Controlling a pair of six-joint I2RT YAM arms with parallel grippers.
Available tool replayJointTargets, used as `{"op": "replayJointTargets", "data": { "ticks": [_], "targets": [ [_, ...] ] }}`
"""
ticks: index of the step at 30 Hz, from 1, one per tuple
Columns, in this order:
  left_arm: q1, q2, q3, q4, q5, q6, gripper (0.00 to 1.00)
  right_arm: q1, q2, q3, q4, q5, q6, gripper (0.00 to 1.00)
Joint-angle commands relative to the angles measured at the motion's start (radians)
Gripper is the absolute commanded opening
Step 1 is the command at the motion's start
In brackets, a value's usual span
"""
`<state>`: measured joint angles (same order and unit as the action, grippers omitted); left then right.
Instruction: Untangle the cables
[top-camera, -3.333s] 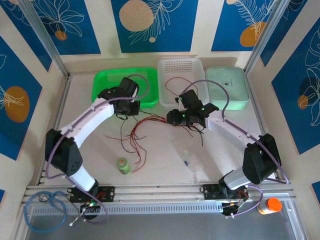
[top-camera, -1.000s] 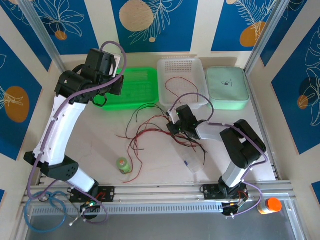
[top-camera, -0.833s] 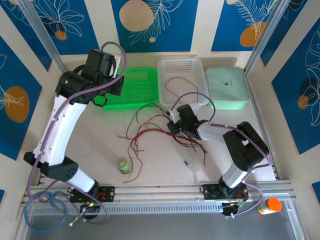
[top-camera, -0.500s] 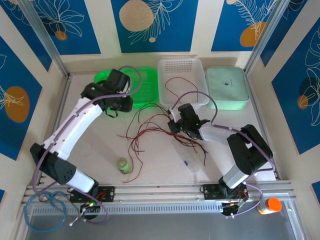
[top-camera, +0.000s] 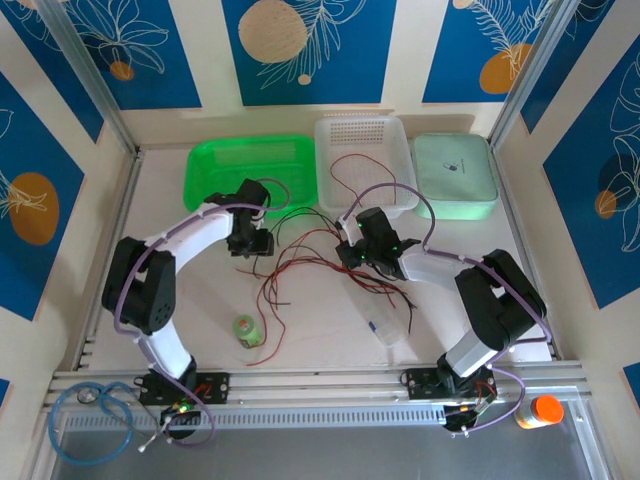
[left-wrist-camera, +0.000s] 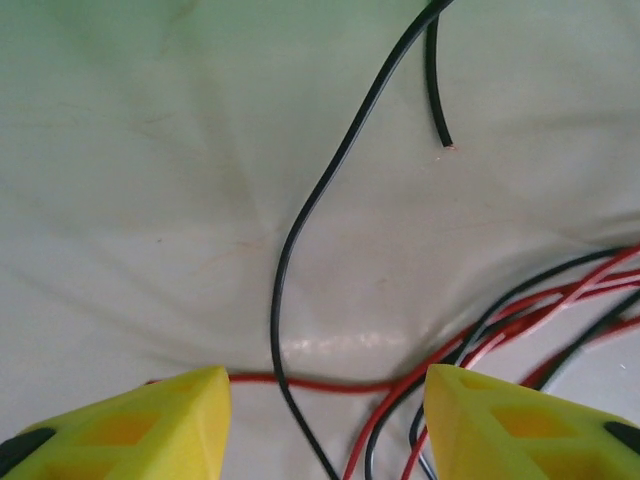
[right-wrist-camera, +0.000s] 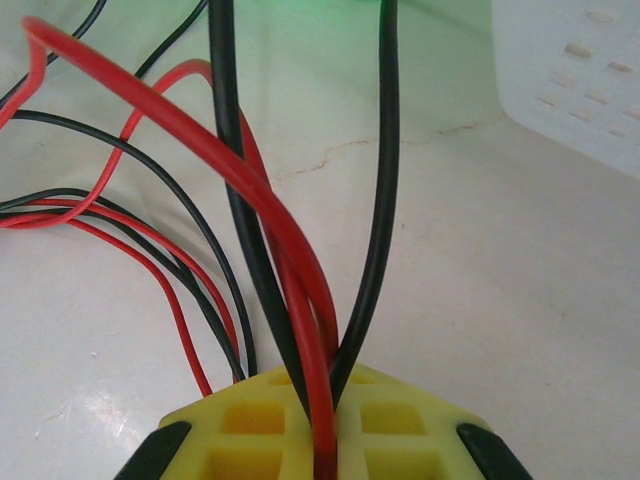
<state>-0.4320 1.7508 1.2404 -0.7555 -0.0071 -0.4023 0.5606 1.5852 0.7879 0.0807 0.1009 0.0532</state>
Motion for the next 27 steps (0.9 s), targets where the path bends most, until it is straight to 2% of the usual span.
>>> {"op": "replayJointTargets", "data": {
  "ticks": [1,6,15,18,24,25,27],
  "targets": [
    [0.006,0.043,-0.017,0.09,0.001,0.027,0.53,-0.002,-0.028,0.012,-0.002,-0.027,0.003,0.09],
    [0.006,0.104,-0.023,0.181,-0.09,0.09,0.5,-0.001,-0.027,0.012,-0.002,-0.039,0.008,0.09],
    [0.004,0.145,-0.063,0.409,-0.125,0.188,0.44,0.007,-0.021,0.023,-0.021,-0.04,0.014,0.09],
    [0.003,0.162,-0.067,0.441,-0.109,0.208,0.34,0.013,-0.017,0.032,-0.029,-0.037,0.014,0.09],
    [-0.014,0.13,-0.102,0.451,-0.114,0.21,0.03,0.015,-0.028,0.031,-0.04,-0.024,0.016,0.09],
    [-0.017,0.118,-0.11,0.447,-0.123,0.209,0.0,0.013,-0.031,0.03,-0.043,-0.024,0.017,0.09],
    [-0.02,0.087,-0.122,0.436,-0.14,0.209,0.0,0.013,-0.038,0.029,-0.048,-0.023,0.017,0.09]
  ]
}}
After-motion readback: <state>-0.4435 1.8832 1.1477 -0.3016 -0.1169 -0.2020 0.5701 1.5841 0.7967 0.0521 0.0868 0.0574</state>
